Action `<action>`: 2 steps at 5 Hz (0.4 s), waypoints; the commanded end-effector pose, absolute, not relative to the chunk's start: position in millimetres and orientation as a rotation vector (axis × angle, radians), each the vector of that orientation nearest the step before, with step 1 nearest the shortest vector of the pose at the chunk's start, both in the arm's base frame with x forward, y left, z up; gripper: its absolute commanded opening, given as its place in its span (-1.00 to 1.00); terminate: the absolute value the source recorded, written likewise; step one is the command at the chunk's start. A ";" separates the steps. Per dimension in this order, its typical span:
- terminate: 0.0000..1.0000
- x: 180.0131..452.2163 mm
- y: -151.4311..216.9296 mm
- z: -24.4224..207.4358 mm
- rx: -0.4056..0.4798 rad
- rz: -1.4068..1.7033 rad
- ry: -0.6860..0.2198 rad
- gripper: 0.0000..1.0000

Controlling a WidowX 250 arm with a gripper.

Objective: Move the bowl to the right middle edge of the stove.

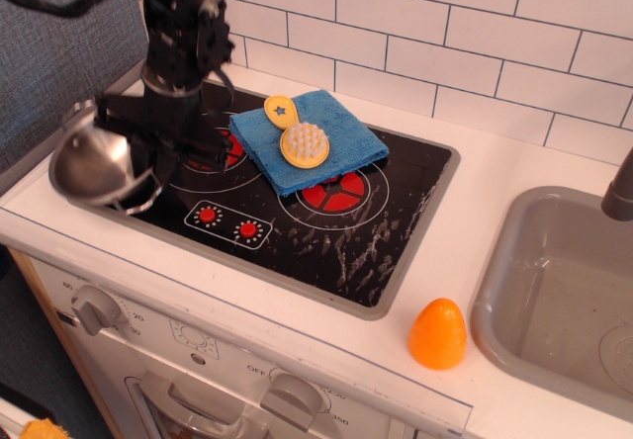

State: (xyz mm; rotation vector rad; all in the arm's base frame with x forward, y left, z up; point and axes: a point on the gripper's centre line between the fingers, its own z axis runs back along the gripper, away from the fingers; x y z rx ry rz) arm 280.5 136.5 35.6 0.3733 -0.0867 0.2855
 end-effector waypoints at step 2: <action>-1.00 302.6 36.1 99.8 0.356 0.084 -0.309 -1.00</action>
